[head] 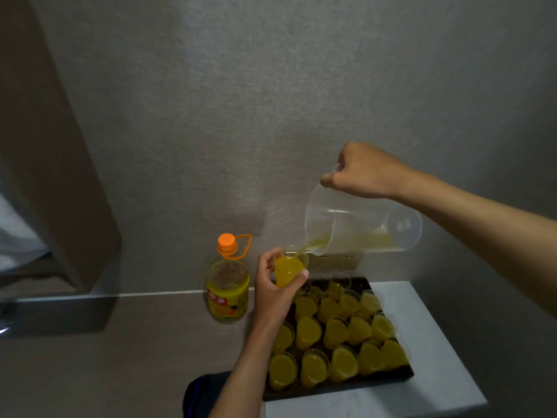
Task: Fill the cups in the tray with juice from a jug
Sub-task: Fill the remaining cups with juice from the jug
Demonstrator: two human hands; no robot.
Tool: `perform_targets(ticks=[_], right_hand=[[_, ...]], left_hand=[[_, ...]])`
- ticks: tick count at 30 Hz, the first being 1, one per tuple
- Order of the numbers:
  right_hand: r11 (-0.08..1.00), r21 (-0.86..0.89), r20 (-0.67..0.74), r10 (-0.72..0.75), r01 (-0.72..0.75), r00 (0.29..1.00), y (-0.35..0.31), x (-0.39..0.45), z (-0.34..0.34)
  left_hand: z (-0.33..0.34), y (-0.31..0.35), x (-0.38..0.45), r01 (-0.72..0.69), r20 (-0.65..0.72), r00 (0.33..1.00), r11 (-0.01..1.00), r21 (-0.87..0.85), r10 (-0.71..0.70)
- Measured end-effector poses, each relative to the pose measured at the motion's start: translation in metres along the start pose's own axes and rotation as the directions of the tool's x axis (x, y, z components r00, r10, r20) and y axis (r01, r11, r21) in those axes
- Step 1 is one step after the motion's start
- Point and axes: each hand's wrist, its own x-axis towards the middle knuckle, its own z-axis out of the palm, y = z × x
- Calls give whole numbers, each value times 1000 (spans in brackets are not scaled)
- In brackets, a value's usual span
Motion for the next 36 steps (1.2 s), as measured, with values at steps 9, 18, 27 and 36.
perform_targets(ticks=[9, 18, 27, 36], right_hand=[[1000, -8, 7, -6, 6, 1000, -3, 3, 0], [998, -58, 1, -23, 23, 1000, -6, 3, 3], [998, -63, 4, -29, 29, 1000, -9, 0, 4], [989, -131, -7, -68, 66, 998, -18, -8, 7]], left_hand=[[0, -2, 2, -1, 9, 1000, 1000, -1, 1], [0, -2, 1, 2, 0, 1000, 1000, 19, -2], [0, 1, 0, -1, 8, 1000, 1000, 11, 1], [2, 2, -2, -20, -3, 1000, 999, 28, 20]])
